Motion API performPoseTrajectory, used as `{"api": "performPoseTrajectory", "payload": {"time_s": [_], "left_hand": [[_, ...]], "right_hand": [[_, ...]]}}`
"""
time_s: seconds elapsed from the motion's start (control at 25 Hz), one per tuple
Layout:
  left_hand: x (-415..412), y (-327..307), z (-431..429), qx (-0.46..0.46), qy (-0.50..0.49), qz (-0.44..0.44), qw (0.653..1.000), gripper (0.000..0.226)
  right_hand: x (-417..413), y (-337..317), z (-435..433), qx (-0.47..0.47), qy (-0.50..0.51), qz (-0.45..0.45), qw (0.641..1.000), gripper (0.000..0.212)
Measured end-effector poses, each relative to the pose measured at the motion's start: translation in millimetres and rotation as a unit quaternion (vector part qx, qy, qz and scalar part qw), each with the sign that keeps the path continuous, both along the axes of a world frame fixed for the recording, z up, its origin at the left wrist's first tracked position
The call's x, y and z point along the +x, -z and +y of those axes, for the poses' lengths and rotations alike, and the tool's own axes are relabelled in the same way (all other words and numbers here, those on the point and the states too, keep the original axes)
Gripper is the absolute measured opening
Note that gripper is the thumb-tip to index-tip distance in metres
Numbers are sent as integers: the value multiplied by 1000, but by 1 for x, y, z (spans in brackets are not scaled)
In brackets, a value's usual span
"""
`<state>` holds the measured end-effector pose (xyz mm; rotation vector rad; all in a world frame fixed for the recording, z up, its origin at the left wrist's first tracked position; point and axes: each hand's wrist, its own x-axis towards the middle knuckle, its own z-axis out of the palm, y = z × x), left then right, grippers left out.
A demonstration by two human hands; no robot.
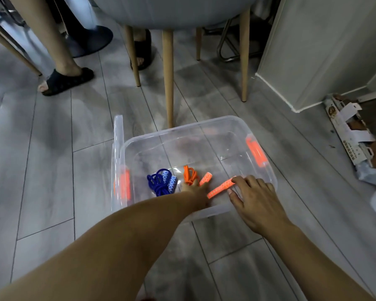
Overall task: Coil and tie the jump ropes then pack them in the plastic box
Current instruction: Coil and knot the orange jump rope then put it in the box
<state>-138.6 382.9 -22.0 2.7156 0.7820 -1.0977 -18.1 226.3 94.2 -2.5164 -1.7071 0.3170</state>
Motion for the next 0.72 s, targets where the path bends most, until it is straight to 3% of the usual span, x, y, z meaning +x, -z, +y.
{"api": "performPoseTrajectory", "payload": {"time_s": [0.16,0.28,0.52,0.72], "left_hand": [[-10,5,3,3,-149,59,987,79],[-21,-4,5,-6,-234,60,970,78],[-21,-35,3,-3,-217,2,976,66],[-14,-86,-9,28,-114,-196,973,45]], "right_hand": [[-1,3,0,-20,5,13,1000,45],[-2,1,2,-20,9,24,999,43],[-5,-4,4,17,1,39,999,38],[-1,-26,-12,45,39,24,998,43]]}}
